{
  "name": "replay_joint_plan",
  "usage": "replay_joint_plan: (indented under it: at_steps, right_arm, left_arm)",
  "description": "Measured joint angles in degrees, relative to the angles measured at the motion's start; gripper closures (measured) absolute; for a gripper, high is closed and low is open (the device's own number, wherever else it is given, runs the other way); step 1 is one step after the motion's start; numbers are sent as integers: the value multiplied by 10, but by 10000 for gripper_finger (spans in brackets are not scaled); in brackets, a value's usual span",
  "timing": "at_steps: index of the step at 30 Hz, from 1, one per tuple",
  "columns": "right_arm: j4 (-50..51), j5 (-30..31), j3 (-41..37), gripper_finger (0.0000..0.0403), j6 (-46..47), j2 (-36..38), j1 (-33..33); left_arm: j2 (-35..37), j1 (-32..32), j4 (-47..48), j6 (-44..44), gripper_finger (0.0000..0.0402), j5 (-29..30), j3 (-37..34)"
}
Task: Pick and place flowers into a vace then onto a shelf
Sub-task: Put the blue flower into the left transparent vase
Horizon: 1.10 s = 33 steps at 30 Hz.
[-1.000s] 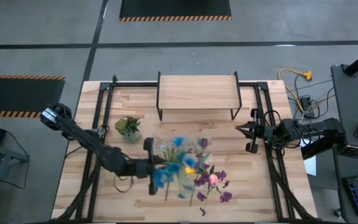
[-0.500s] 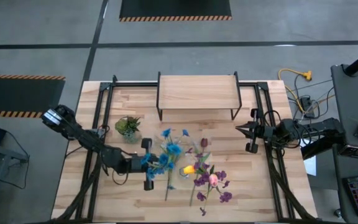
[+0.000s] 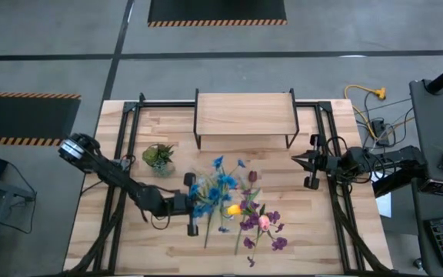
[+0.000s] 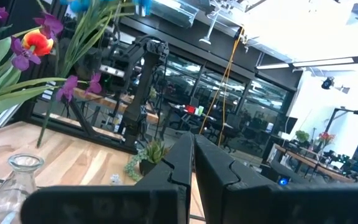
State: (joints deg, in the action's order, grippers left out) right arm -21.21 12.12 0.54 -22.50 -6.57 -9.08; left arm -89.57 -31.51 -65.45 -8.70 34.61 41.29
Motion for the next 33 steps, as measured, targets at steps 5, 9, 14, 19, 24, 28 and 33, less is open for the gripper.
replay_joint_plan:
  at_steps: [5, 9, 14, 19, 24, 28, 33]
  right_arm:
    - [0, 0, 0, 394, 0, 0, 0]
    - [1, 0, 0, 394, 0, 0, 0]
    - [1, 0, 0, 394, 0, 0, 0]
    - [1, 0, 0, 394, -2, 0, 0]
    - [1, 0, 0, 394, -2, 0, 0]
    - [1, 0, 0, 394, -1, 0, 0]
    - [1, 0, 0, 394, 0, 0, 0]
  left_arm:
    - [-26, 10, -12, 11, 401, 1, -2]
    - [-47, 19, -34, 12, 401, 0, 0]
    - [-65, 21, -23, 11, 401, 0, -3]
    - [-60, 20, -42, 8, 401, -1, -1]
    - [-82, 20, -37, 23, 401, -1, -2]
    - [-106, 20, -35, 24, 401, -2, -2]
    - [-130, 21, -36, 24, 401, -2, -2]
